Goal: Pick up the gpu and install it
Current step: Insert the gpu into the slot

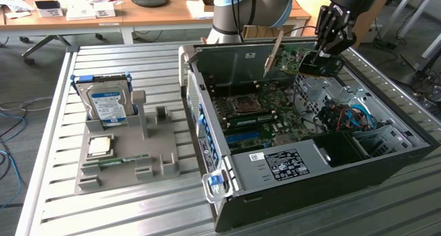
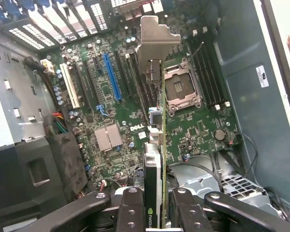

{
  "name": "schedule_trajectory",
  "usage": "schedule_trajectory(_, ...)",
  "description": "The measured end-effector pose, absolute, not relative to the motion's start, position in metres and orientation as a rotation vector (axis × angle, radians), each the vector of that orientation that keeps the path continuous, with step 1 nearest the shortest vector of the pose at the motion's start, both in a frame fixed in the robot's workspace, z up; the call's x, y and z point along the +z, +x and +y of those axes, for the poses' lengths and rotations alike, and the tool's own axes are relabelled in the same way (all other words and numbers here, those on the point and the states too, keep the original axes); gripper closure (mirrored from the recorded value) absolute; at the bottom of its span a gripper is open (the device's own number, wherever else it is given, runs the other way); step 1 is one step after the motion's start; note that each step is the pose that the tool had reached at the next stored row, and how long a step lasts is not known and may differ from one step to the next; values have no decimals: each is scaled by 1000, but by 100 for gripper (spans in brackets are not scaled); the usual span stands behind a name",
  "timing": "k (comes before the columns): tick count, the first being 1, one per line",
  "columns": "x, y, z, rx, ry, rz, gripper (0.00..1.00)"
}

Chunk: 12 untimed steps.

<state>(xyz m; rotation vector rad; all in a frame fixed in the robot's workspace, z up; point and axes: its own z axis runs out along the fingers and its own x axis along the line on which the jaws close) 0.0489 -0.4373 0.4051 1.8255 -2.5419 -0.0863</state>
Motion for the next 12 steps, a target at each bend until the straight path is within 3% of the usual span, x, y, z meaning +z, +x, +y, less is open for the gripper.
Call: schedule_trajectory(12, 405, 49, -437, -85, 1924, -2465, 73)
